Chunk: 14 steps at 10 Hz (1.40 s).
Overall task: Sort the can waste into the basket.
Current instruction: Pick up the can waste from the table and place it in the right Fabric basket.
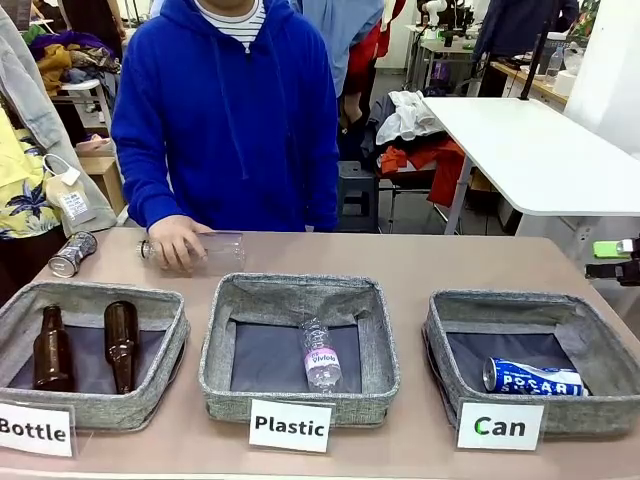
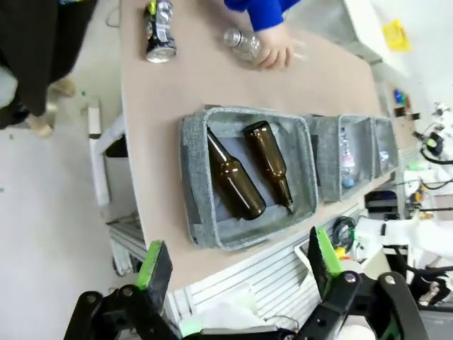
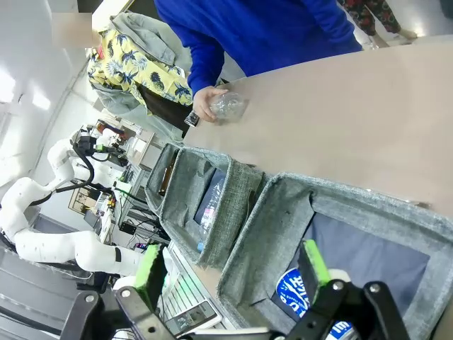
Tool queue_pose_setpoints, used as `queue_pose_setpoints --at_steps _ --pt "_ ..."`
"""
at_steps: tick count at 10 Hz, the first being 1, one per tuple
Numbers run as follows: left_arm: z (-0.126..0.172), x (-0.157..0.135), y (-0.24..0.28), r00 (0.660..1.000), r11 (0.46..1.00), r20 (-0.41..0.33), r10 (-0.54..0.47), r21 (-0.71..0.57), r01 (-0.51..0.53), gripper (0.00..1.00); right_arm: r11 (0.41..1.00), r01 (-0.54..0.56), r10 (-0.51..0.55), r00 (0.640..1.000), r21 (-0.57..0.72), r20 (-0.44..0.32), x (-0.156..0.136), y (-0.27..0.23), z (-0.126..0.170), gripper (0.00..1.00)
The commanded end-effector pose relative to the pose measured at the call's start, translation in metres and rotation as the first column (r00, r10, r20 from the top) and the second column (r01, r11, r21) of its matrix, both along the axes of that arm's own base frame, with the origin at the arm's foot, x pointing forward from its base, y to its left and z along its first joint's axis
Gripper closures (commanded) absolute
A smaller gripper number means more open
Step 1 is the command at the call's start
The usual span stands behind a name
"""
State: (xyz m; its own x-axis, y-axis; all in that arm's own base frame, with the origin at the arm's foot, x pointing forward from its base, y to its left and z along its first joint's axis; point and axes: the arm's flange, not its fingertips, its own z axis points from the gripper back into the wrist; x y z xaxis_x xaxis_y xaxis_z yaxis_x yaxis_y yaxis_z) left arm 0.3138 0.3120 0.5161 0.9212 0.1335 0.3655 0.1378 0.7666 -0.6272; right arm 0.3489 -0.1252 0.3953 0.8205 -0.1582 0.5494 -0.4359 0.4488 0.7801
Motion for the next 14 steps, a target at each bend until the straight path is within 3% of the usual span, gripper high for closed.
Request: queue_pose_setpoints --at_steps 1,4,7,9,11,12,14 --pt "0.018 0.000 -0.014 0.999 0.998 0.019 -0.031 0.051 0.030 0.00 1.000 -0.007 0.007 1.000 0.001 0.026 0.000 0.000 0.000 0.00" --pt "0.040 0.030 -0.089 0.996 0.958 -0.032 -0.084 0.272 0.090 0.00 1.000 -0.007 0.007 1.000 0.001 0.026 0.000 0.000 0.000 0.00" --pt "0.045 0.100 -0.174 0.990 0.866 -0.134 -0.052 0.487 0.111 0.00 1.000 -0.007 0.007 1.000 0.001 0.026 0.000 0.000 0.000 0.00" --pt "0.046 0.120 -0.184 0.984 0.838 -0.165 -0.069 0.525 0.147 0.00 1.000 -0.007 0.007 1.000 0.001 0.026 0.000 0.000 0.000 0.00" --pt "0.046 0.094 -0.148 0.987 0.877 -0.103 -0.126 0.452 0.160 0.00 1.000 -0.007 0.007 1.000 0.001 0.026 0.000 0.000 0.000 0.00" --pt "0.035 0.063 -0.112 0.991 0.919 -0.029 -0.130 0.372 0.131 0.00 1.000 -0.007 0.007 1.000 0.001 0.026 0.000 0.000 0.000 0.00" --pt "0.009 0.023 -0.066 0.994 0.960 0.038 -0.105 0.263 0.091 0.00 1.000 -0.007 0.007 1.000 0.001 0.026 0.000 0.000 0.000 0.00"
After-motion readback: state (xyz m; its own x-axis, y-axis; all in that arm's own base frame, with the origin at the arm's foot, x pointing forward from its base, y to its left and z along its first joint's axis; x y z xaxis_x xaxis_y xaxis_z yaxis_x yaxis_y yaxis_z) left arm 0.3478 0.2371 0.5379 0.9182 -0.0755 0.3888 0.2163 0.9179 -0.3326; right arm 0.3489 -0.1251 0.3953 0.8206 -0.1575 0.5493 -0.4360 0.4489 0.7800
